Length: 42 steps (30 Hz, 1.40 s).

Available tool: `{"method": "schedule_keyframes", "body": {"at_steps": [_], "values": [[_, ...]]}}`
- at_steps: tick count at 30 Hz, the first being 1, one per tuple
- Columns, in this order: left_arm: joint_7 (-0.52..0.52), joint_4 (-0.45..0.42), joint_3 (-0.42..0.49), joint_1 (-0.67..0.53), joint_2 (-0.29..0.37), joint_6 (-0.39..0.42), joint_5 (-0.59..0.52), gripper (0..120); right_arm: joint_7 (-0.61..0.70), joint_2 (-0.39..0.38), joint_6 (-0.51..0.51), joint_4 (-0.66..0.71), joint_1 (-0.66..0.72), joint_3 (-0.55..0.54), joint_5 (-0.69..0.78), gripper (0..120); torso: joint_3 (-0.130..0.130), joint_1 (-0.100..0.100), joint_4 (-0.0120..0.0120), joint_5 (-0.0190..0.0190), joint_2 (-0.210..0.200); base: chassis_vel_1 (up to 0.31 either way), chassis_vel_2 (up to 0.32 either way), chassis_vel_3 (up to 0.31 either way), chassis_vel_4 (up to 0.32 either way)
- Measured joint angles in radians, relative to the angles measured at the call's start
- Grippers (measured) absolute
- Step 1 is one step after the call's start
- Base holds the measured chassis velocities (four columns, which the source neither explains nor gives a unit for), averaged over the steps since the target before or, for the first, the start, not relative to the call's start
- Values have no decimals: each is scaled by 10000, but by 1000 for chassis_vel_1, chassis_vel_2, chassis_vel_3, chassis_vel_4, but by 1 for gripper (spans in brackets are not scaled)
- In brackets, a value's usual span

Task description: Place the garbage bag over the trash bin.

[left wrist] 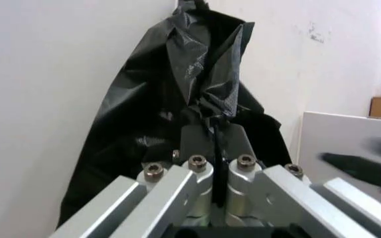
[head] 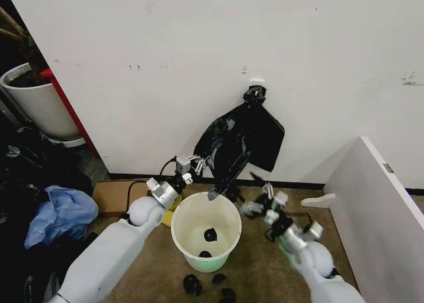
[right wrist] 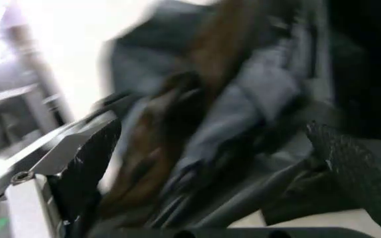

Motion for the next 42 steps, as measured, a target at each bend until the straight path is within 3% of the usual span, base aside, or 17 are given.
{"method": "schedule_keyframes", "body": {"at_steps": [5, 8, 24, 31, 42], "values": [[0, -41, -32, 154, 6, -93, -17, 0, 954, 363, -716, -84, 693, -368, 1090, 98, 0, 0, 1, 0, 0, 0, 0, 0, 0], [1, -130, -87, 234, 37, -139, -16, 0, 957, 428, -850, -280, 959, -376, 1294, 84, 0, 0, 2, 2, 0, 0, 0, 0, 0], [21, -375, -248, 392, 65, -190, -76, 0, -80, 484, -406, -962, 807, -82, -1650, 27, 0, 0, -1, 3, 0, 0, 0, 0, 0], [3, -377, -271, 429, 21, -199, -81, 0, -136, 407, 72, -766, 771, 184, -1752, 0, 0, 0, 0, 3, 0, 0, 0, 0, 0], [-406, -866, -1073, 853, -176, -213, -275, 0, 587, -145, 1661, 430, -239, 186, -2053, 0, -1, -1, 0, 6, 0, 0, 0, 0, 0]]}}
